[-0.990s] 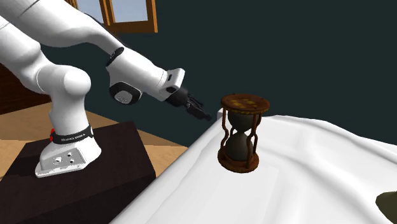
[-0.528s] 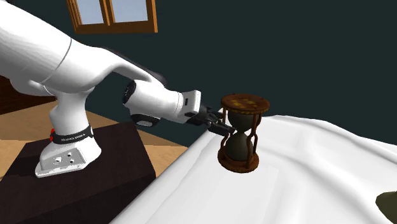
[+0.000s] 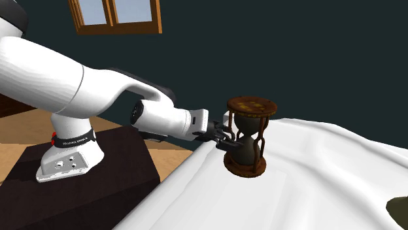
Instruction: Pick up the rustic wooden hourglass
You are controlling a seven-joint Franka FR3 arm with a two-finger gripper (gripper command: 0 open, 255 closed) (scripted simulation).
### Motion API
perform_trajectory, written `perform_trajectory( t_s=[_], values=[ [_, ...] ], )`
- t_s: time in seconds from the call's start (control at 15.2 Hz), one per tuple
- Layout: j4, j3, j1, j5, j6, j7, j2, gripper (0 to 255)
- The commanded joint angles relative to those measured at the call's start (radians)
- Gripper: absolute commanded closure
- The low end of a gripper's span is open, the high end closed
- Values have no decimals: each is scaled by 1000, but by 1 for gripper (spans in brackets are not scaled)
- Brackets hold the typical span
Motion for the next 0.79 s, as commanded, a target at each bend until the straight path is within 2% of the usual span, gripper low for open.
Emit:
perform_trajectory(
  t_s=[0.0, 0.07, 0.73],
  values=[
    [4, -9, 8, -3, 5, -5, -9, 0],
    [3, -9, 9, -2, 7, -5, -8, 255],
    [-1, 3, 1, 2, 0, 2, 4, 255]
  ],
)
